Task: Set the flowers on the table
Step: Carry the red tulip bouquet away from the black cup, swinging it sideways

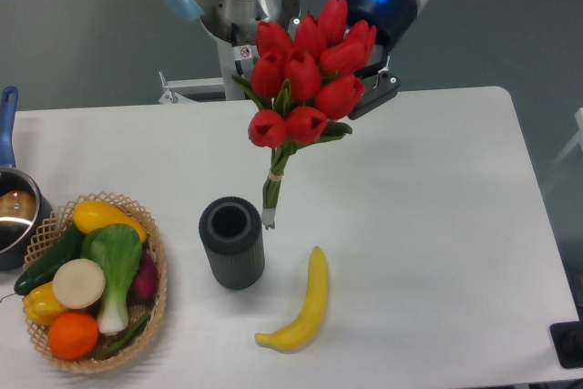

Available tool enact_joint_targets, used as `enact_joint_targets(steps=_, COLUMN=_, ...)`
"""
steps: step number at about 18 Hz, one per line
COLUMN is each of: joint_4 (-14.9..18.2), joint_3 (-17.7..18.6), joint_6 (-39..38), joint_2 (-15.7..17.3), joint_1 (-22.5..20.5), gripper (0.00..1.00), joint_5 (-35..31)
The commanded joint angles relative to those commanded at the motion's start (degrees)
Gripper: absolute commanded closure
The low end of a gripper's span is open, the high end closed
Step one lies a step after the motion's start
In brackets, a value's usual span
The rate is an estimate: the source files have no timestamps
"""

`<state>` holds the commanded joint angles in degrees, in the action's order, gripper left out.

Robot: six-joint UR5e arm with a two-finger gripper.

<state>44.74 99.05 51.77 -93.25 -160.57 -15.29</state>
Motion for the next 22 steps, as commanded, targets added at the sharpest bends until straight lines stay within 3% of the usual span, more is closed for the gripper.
enact_joint_targets(steps=13, joint_4=0.09, joint_3=-0.18, joint_6=1.41, joint_2=-0.44, joint_1=-1.06, gripper=0.59, joint_5=-1.4)
enact_joint_targets(steps=22, joint_4=0.44, joint_3=0.44, joint_6=1.06, joint_2=0.96, joint_1=-1.5, gripper=0.58, joint_5=-22.64)
